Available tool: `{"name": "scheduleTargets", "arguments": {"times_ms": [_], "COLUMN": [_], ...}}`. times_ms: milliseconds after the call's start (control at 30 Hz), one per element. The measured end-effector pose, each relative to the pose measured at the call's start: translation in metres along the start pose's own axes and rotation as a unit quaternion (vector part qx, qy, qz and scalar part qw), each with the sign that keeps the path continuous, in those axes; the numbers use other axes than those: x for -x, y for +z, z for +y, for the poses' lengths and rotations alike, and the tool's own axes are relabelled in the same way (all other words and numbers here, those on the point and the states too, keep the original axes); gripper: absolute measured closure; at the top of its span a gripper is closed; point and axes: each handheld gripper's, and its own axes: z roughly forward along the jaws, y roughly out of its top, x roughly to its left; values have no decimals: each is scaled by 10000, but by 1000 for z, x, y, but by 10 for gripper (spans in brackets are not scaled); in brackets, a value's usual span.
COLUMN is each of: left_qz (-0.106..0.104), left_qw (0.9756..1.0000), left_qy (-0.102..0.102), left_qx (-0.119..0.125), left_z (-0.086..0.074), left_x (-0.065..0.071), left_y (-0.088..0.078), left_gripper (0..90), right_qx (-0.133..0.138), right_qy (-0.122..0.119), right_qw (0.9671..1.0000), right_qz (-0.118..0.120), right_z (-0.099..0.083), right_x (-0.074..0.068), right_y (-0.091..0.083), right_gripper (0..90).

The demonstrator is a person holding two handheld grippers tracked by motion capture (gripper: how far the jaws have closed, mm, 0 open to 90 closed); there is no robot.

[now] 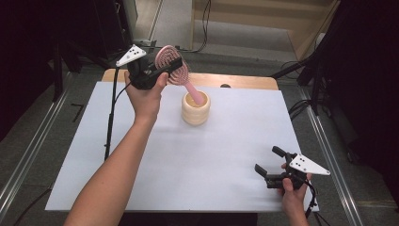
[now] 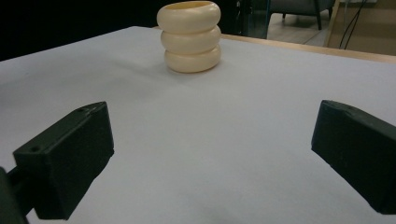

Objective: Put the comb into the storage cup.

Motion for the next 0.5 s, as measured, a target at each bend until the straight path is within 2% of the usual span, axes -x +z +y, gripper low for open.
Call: {"name": "scheduleTargets", "arguments": {"times_ms": [500], "left_qz": [118], "left_qw": [9999], "left_qy": [-32], "left_qx": [-51], "left_z": [-8], "left_x": [-7], "left_y": [11], "left_gripper": [648], "right_qx": [30], "right_qy": [-1], "right_qw": [10000], "right_qz": [56], "right_z": [-1], "right_x": [1], "right_y": [0], "right_gripper": [0]}}
